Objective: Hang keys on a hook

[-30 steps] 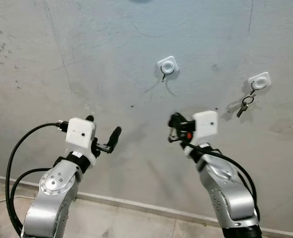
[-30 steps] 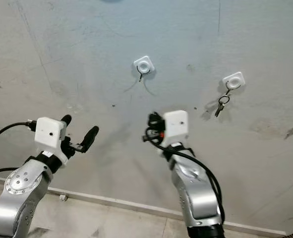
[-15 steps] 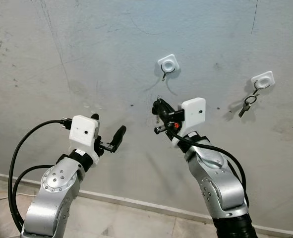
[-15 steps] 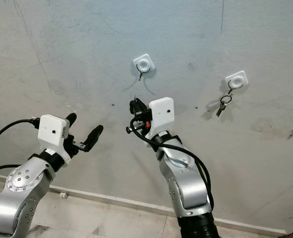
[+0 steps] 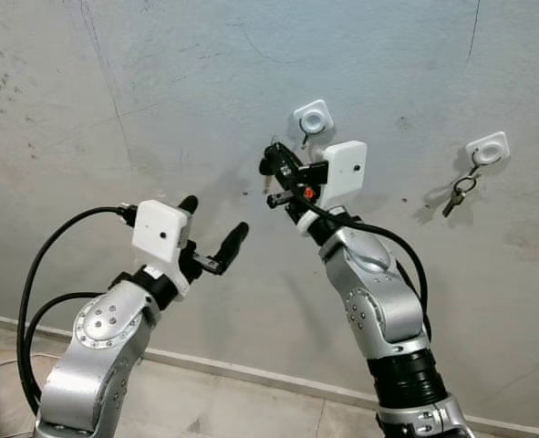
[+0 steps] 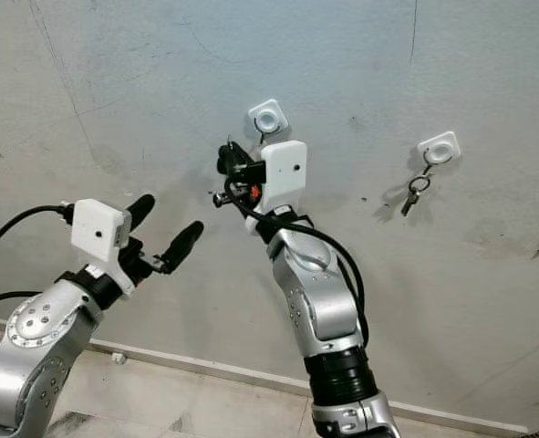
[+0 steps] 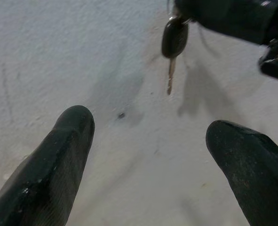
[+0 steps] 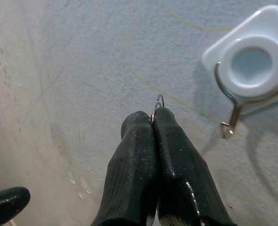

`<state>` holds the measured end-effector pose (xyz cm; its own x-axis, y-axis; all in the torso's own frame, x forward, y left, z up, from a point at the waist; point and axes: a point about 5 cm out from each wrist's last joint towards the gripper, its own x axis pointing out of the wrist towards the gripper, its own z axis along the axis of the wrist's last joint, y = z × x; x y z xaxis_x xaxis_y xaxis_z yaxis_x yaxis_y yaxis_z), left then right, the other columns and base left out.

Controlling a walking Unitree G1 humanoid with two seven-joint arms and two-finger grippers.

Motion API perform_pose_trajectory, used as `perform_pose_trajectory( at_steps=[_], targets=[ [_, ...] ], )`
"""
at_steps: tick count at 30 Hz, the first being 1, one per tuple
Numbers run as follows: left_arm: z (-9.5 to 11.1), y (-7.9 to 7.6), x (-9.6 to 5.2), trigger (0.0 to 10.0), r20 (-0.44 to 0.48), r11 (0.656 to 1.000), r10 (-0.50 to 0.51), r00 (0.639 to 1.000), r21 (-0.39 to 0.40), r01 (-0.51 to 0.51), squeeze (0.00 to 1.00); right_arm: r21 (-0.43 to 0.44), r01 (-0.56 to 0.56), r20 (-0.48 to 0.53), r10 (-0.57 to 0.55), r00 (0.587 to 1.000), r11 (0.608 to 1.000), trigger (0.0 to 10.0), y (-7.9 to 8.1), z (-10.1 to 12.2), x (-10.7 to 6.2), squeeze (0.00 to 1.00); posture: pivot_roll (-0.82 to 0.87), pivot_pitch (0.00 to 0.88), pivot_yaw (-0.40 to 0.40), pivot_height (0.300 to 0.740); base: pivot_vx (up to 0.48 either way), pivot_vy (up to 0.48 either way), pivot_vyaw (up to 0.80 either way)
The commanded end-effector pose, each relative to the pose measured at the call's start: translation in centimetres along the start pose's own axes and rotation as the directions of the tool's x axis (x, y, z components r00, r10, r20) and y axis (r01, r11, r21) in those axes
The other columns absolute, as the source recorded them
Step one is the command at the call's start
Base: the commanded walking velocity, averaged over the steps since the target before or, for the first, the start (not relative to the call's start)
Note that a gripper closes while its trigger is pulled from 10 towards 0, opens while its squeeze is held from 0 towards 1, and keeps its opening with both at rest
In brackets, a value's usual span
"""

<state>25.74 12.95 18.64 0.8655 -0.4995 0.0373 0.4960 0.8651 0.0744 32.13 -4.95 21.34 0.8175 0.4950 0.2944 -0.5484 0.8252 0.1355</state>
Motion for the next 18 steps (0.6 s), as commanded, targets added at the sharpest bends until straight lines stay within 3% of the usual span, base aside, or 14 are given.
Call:
perform_pose_trajectory(
  at_steps=[1,18],
  targets=[
    [0.9,-0.5,0.1,10.0,0.020,0.999,-0.037,0.999,0.011,0.037,0.00,-0.002,0.009,0.034,-0.009,0.999,1.000,10.0,-0.4,0.6,0.2,0.00,0.27,0.000,-0.044,0.740,0.000,0.000,0.00],
    [1.1,-0.6,0.4,10.0,0.018,0.999,-0.052,0.998,-0.006,0.053,0.00,0.008,0.021,0.079,-0.021,0.997,1.000,10.0,-1.7,1.9,-0.1,0.00,0.26,0.000,-0.035,0.740,0.000,0.000,0.00]
  ],
)
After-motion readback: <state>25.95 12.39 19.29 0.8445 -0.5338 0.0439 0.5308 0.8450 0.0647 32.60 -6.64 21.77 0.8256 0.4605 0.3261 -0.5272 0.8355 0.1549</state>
